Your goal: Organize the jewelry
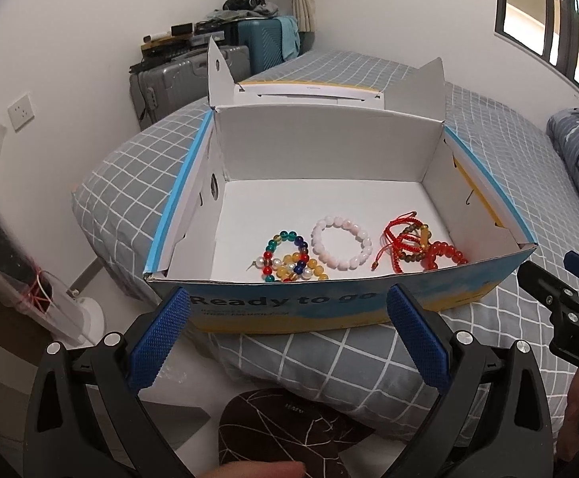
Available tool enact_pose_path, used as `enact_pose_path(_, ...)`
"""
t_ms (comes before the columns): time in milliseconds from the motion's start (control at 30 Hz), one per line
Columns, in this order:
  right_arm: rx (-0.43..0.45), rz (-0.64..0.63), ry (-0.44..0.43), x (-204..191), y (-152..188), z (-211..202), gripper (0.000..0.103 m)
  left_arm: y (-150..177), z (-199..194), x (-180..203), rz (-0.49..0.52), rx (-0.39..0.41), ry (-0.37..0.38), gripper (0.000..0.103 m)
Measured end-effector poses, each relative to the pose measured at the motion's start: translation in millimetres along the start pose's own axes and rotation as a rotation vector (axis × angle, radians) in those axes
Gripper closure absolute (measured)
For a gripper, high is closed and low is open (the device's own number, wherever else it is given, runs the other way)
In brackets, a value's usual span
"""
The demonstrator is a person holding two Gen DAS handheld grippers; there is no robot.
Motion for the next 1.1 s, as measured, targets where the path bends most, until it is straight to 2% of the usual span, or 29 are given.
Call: enact_pose_path(1100, -0.002, -0.011, 0.01, 1.1, -0.9, 1.4, 0.008, -2.9, -0.2, 1.1, -0.011, 0.014, 0.006, 0.006)
Point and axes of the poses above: each gripper's, at about its wrist camera, not at the fingertips, and z roughly the way its jaws point, x to its right, y to its underside, the point moved 6 cm from there along z, roughly the way its jaws point, and after that the axes turned 8 degrees about x, right-handed, at the moved point
